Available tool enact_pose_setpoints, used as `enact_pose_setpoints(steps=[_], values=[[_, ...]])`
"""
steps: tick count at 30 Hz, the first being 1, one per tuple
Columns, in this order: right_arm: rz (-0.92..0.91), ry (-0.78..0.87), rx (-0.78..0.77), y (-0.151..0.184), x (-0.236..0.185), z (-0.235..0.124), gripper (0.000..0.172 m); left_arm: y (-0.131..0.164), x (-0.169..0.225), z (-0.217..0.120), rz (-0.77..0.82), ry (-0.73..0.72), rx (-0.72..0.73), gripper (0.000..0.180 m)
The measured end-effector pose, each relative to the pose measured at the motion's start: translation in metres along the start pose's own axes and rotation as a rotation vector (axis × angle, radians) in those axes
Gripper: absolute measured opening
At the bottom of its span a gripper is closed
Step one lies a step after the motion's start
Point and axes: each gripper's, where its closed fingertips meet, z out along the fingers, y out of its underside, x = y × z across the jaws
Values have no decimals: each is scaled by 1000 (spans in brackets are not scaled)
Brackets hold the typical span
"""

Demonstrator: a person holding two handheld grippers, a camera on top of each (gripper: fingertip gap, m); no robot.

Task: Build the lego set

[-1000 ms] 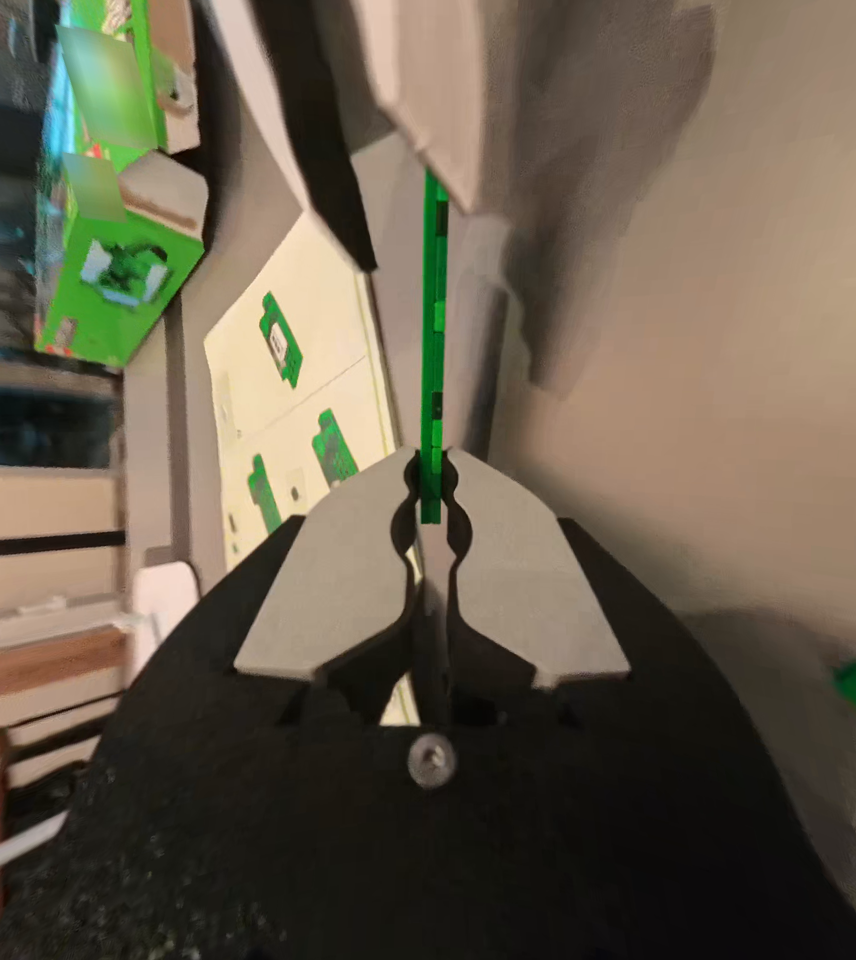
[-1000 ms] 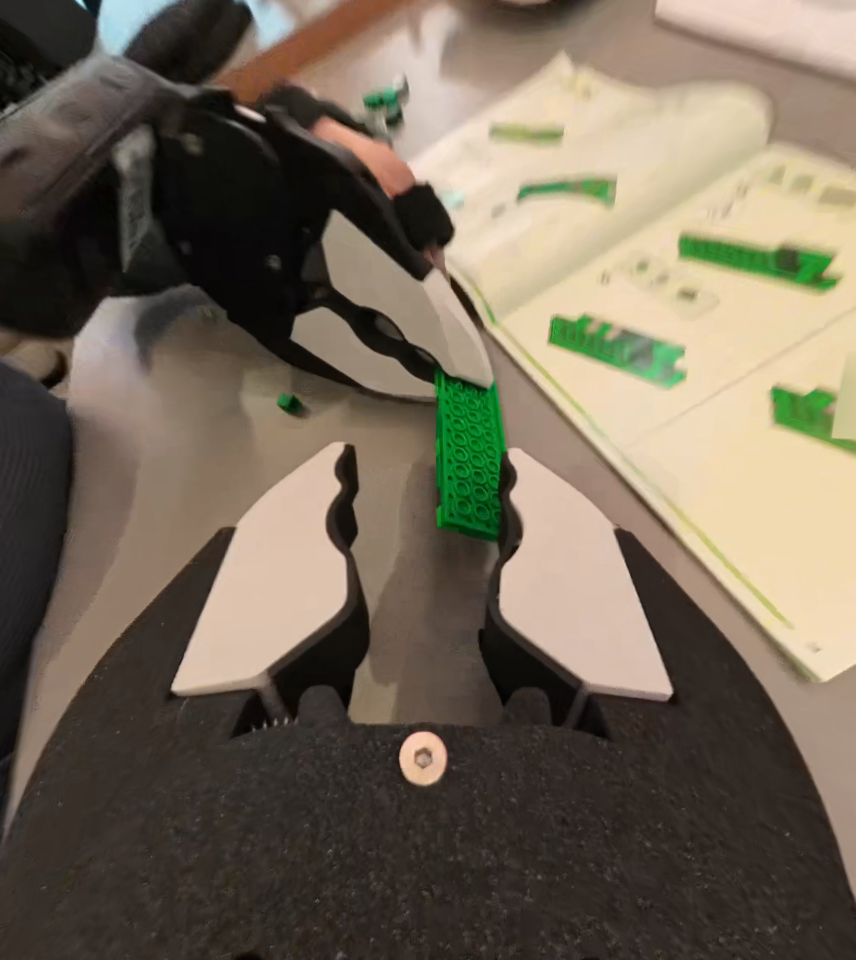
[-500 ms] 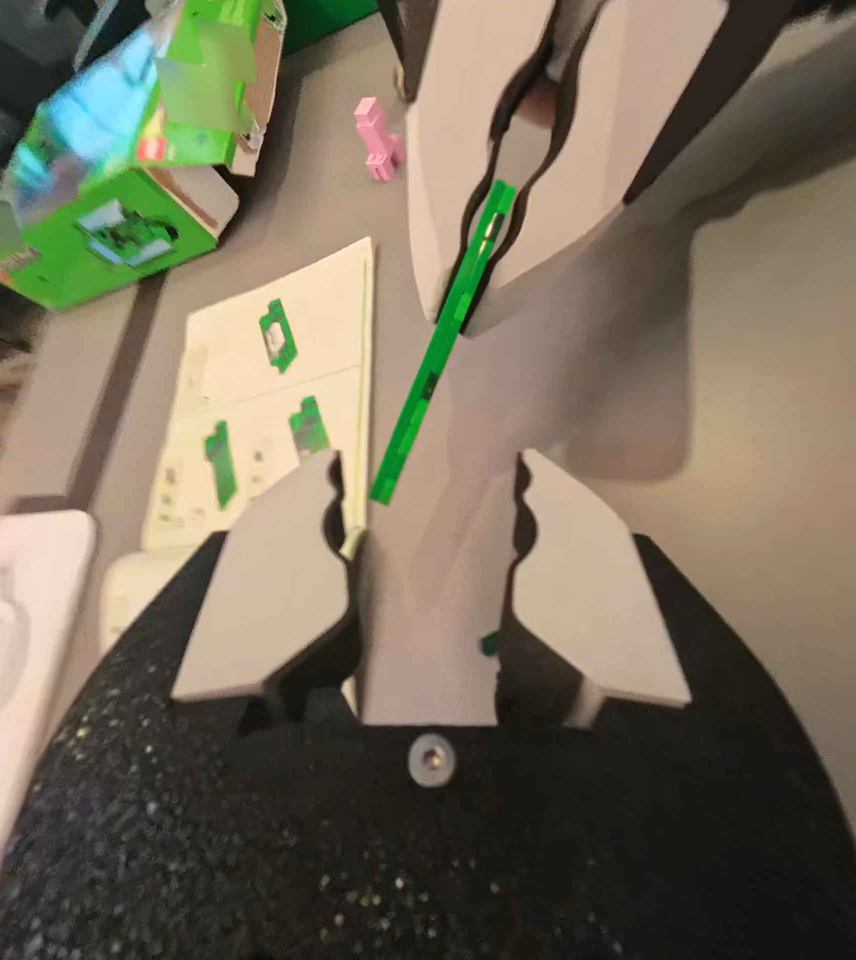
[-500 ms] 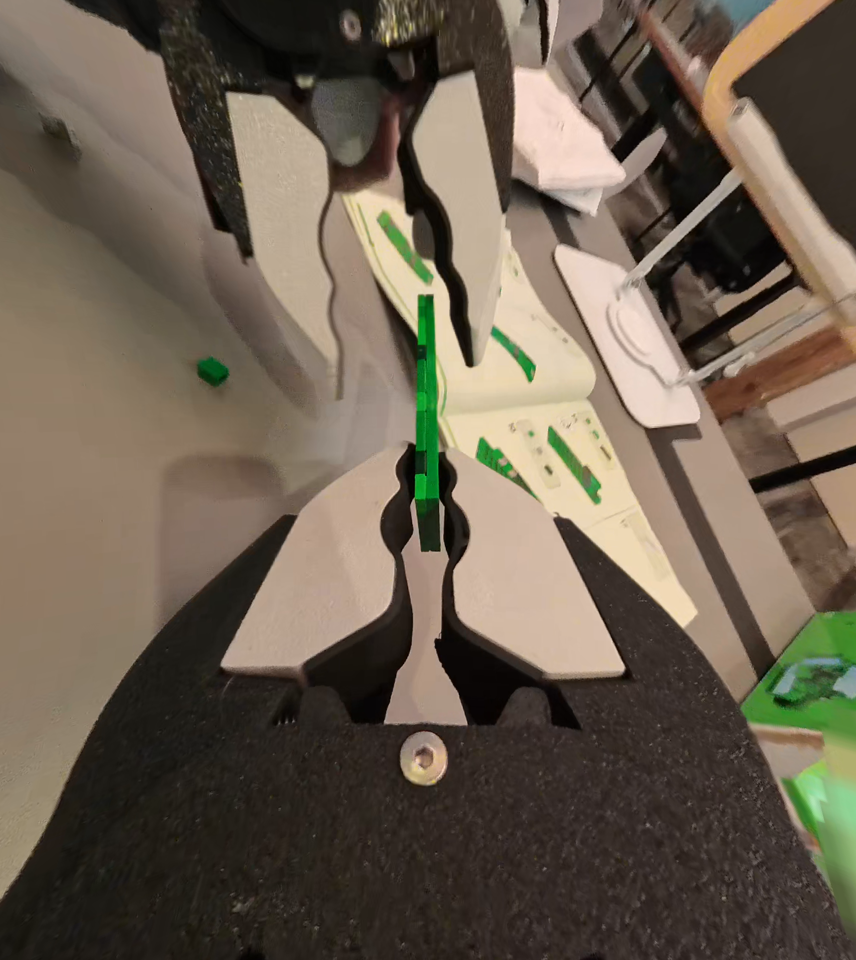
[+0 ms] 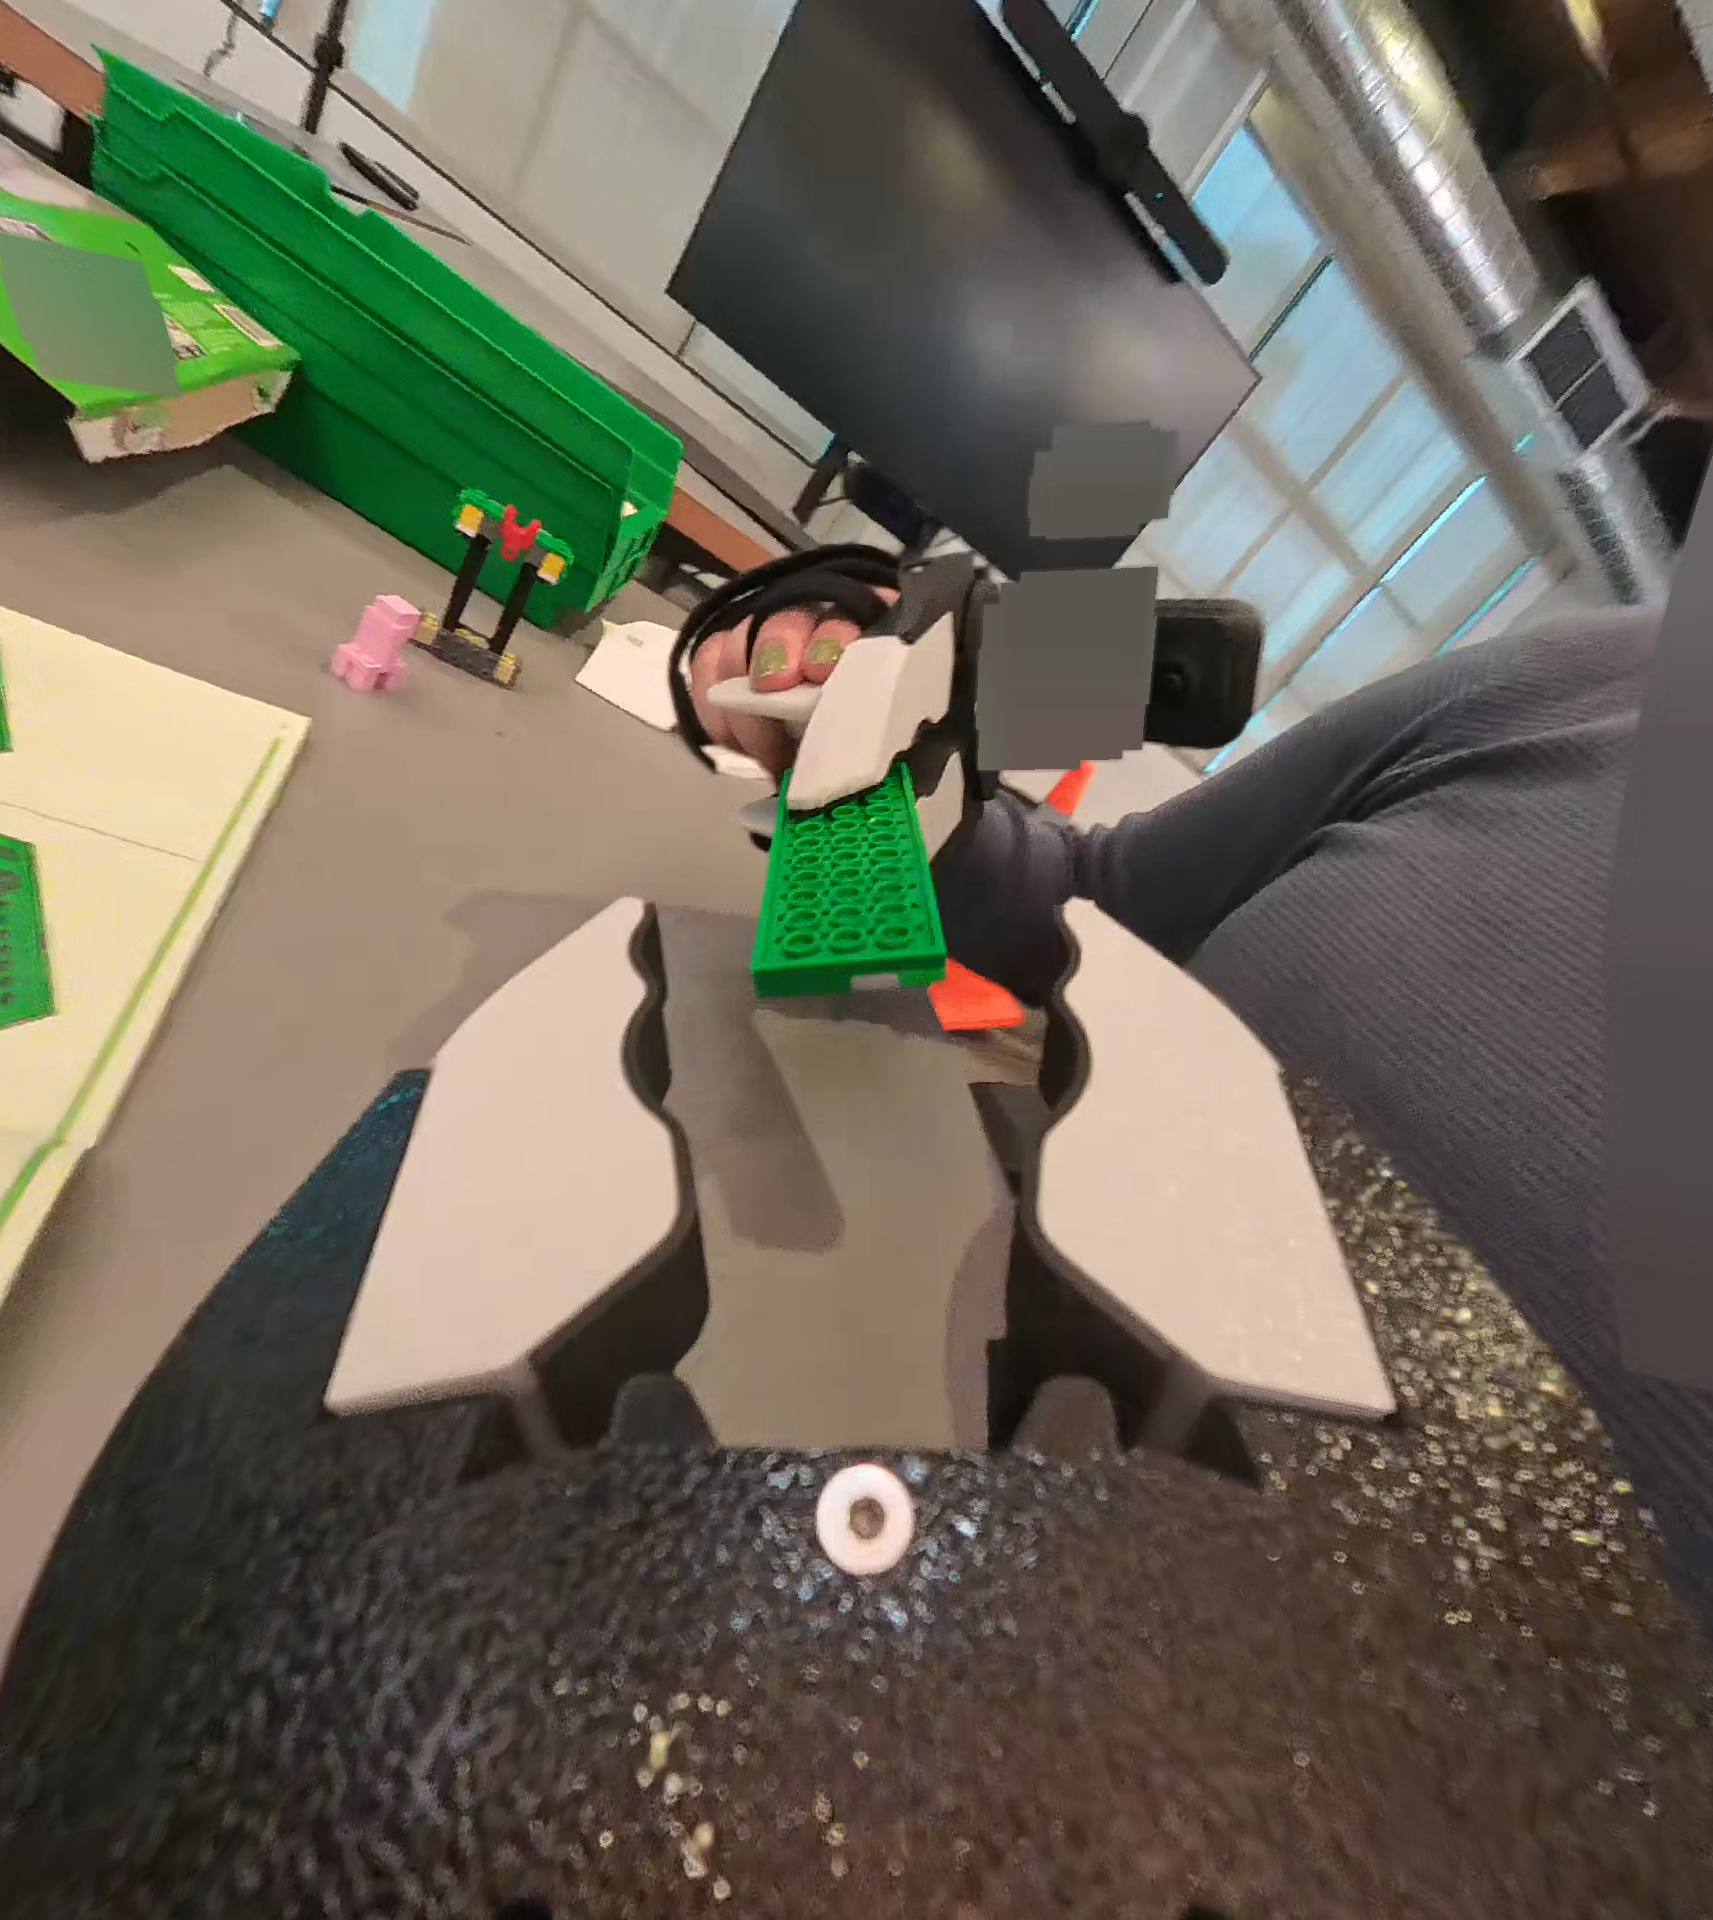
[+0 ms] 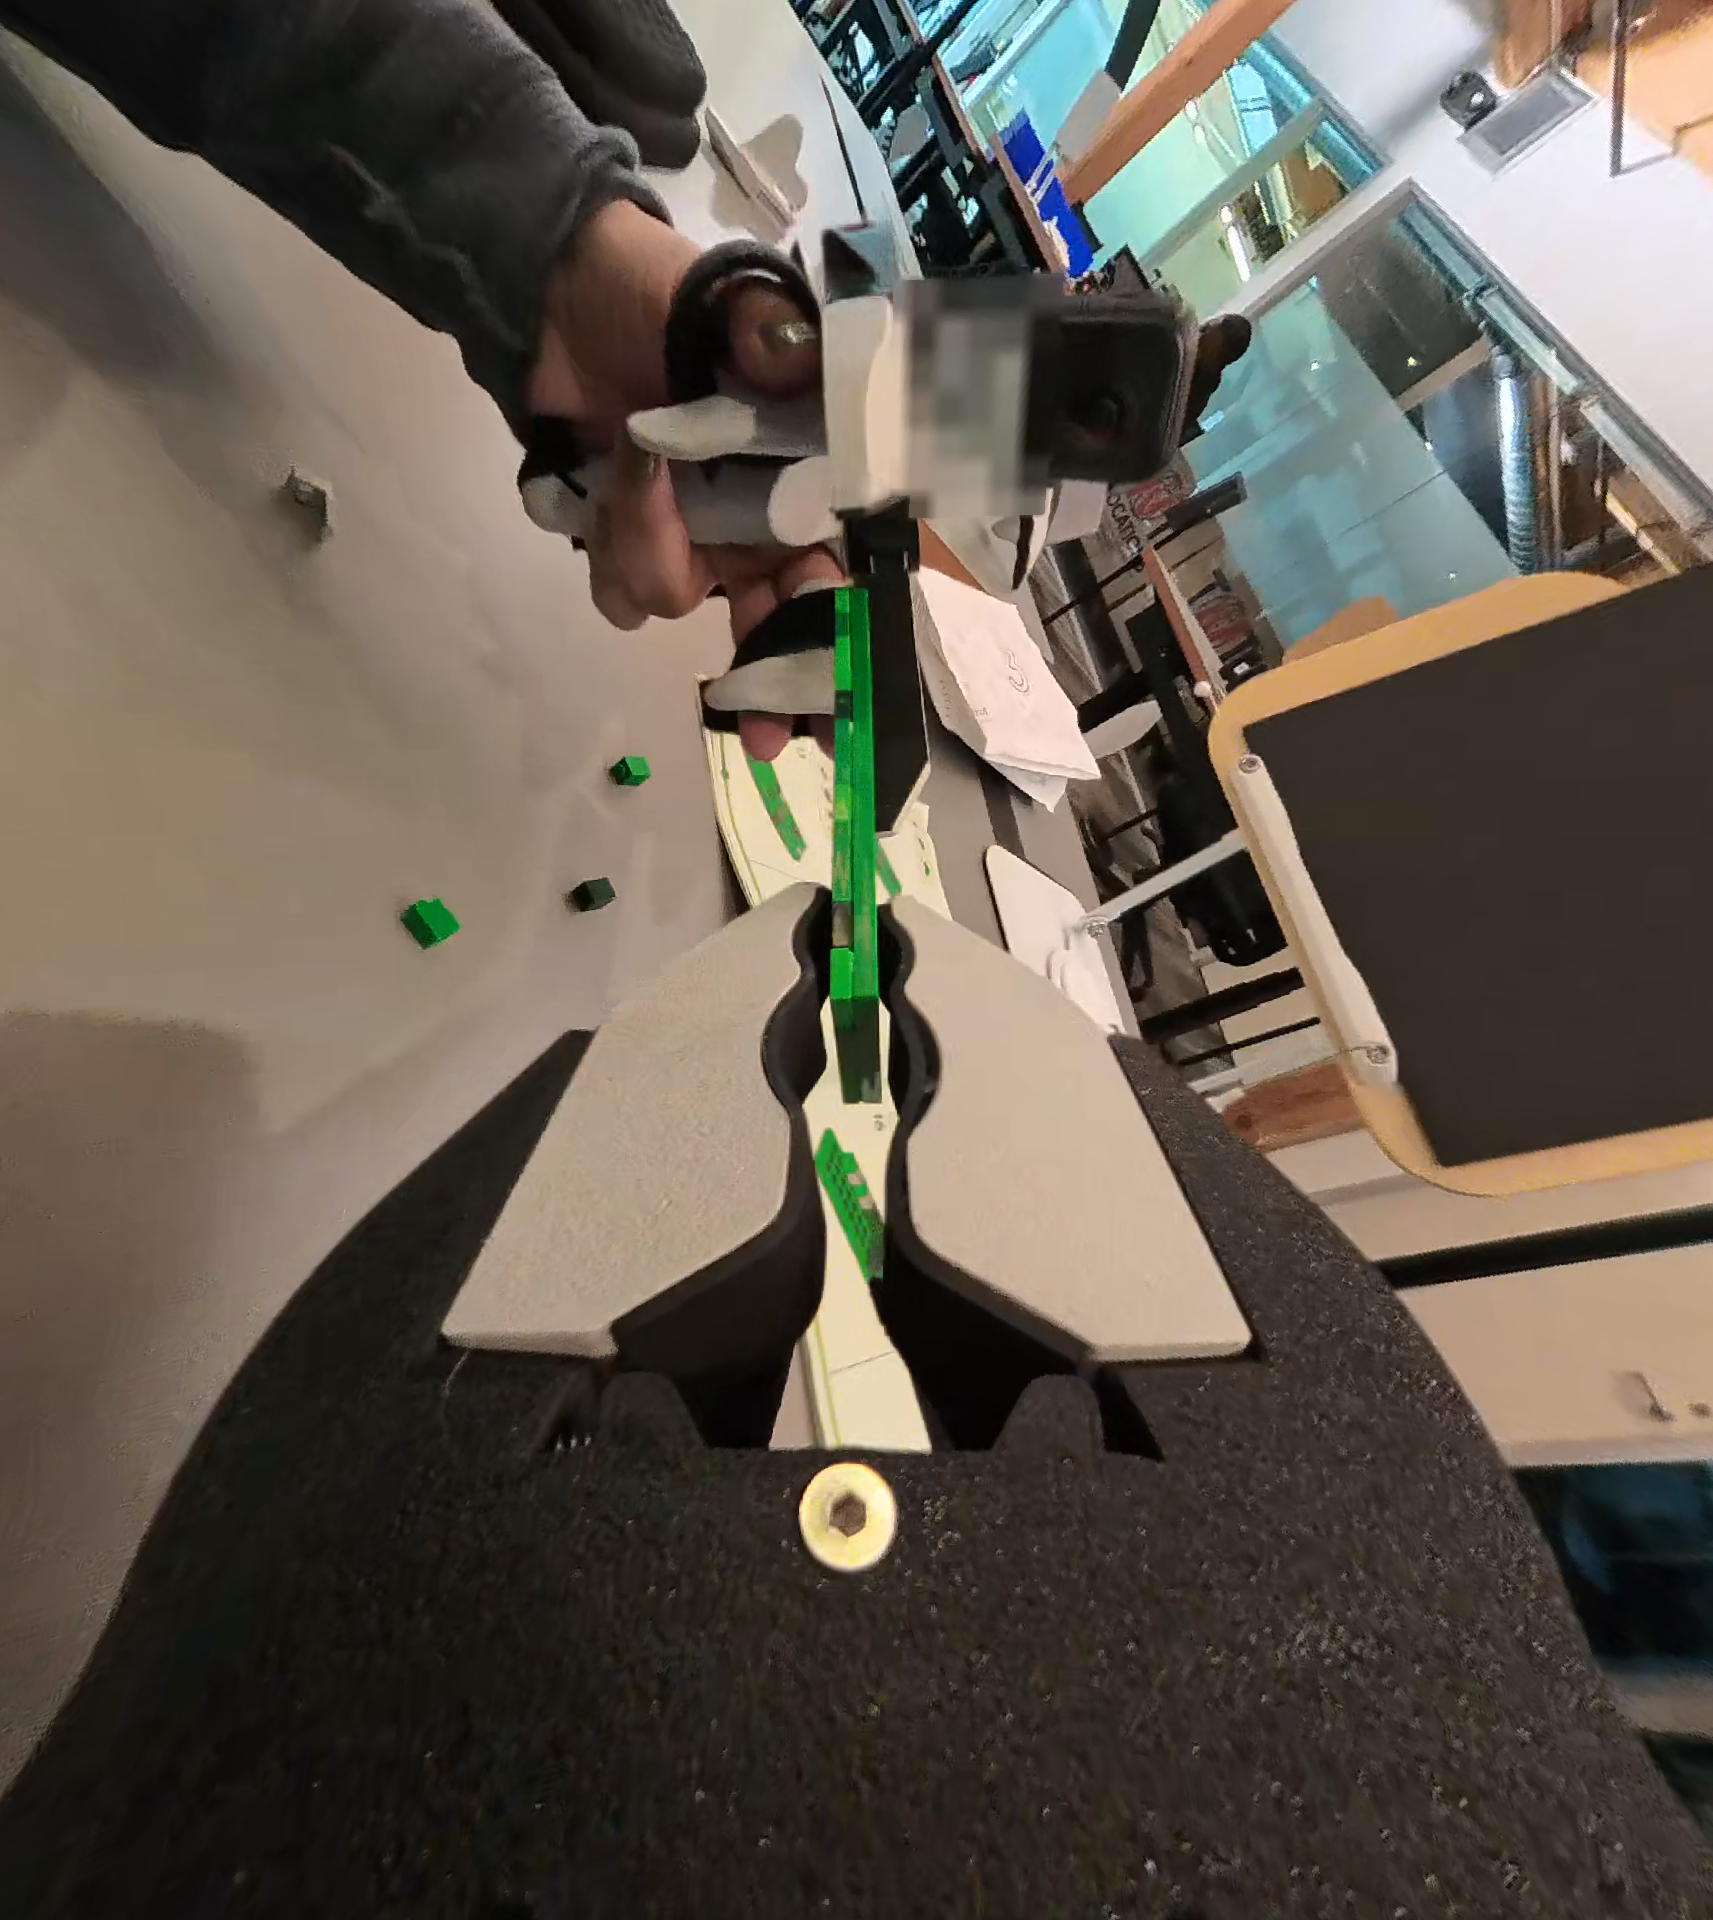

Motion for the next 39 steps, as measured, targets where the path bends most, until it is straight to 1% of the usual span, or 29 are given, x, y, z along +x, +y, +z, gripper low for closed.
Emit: enact_pose_setpoints(steps=[2, 3, 6, 7, 9, 11, 13, 16, 22, 24, 25, 27, 28, 30, 32, 33, 35, 37, 39], values=[[30, 1, -1, -1, 2, 0, 7, 3, -4, -5, 103, -89, -17, 71], [88, -23, -13, 1, 1, 0, 7, 4, -8, -8, 190, -152, -28, 71], [262, -128, -13, 3, -9, 1, 7, 7, -15, -17, 516, -341, -65, 67], [308, -161, 0, 2, -12, 1, 7, 7, -15, -18, 626, -385, -77, 65], [364, -210, 35, -2, -17, 3, 7, 12, -10, -15, 815, -423, -126, 57], [397, -244, 68, -5, -20, 5, 7, 18, -6, -9, 934, -424, -177, 49], [426, -277, 90, -7, -23, 7, 7, 22, -2, -5, 993, -410, -191, 39], [454, -304, 112, -9, -26, 10, 7, 22, 4, -3, 1017, -384, -170, 20], [478, -333, 135, -11, -29, 16, 7, 27, 2, -7, 1008, -386, -159, 10], [477, -294, 141, -11, -24, 21, 9, 26, 1, -12, 1008, -408, -136, 6], [483, -258, 137, -10, -20, 24, 11, 24, -2, -16, 1021, -437, -124, 6], [521, -199, 110, -3, -12, 28, 34, 19, -12, -32, 1083, -550, -111, 6], [564, -178, 83, 3, -9, 30, 40, 16, -19, -43, 1125, -629, -116, 6], [668, -170, 55, 10, -11, 31, 36, 11, -37, -71, 1229, -827, -156, 6], [755, -140, 14, 18, -17, 34, 34, 13, -47, -92, 1334, -940, -236, 6], [778, -104, -17, 24, -19, 35, 33, 15, -50, -100, 1373, -975, -265, 6], [778, 1, -69, 37, -23, 37, 32, 21, -54, -110, 1409, -998, -301, 6], [701, 138, -128, 52, -21, 35, 29, 24, -54, -115, 1409, -987, -298, 6], [593, 240, -153, 59, -16, 34, 22, 25, -53, -116, 1379, -962, -264, 6]])
